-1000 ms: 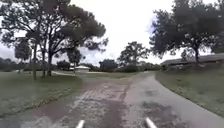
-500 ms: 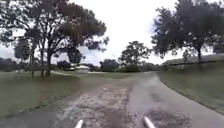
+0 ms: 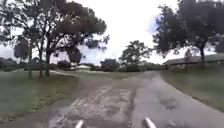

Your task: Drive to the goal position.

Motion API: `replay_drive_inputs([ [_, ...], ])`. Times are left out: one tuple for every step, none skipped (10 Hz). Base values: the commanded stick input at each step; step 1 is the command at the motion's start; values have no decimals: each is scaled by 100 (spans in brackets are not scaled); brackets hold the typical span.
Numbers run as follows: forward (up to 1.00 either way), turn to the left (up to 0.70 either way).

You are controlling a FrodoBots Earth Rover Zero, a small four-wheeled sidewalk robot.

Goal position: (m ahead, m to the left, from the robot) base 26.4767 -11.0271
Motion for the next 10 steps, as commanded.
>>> replay_drive_inputs([
  [70, -29],
  [70, -33],
  [70, -35],
  [70, -34],
  [70, -30],
  [70, -9],
  [70, 0],
  [70, 0],
  [70, 0],
  [70, 0],
])
